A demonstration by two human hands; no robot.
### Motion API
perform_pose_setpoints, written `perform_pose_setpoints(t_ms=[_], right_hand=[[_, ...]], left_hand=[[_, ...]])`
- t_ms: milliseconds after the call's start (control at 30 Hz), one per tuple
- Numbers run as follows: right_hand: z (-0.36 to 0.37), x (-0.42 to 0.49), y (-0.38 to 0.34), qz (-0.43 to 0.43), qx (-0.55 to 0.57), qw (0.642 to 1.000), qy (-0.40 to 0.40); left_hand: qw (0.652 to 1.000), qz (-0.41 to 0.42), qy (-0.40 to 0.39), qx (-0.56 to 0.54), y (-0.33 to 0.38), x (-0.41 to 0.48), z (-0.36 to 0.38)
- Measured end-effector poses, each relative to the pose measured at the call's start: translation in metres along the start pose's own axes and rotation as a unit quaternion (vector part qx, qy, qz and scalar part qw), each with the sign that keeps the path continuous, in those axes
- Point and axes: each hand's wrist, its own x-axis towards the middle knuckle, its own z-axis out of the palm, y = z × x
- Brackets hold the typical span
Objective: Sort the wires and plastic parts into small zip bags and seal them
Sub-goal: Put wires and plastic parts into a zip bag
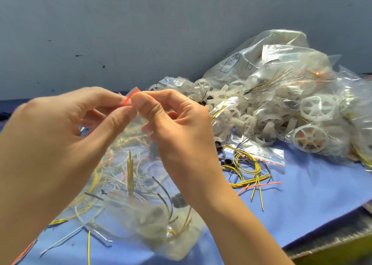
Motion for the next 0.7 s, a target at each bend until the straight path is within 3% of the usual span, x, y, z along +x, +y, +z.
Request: perform_pose_setpoints(t_ms=[433, 700], right_hand=[[0.004, 0.005, 0.009, -0.065, -0.095, 0.993, 0.022], [-0.009, 0.015, 0.015, -0.007, -0.055, 0.994, 0.095]], left_hand=[[1.000, -0.017, 0.015, 0.005, 0.010, 0.000, 0.012], [0.996, 0.022, 0.031, 0.082, 0.031, -0.005, 0.017]])
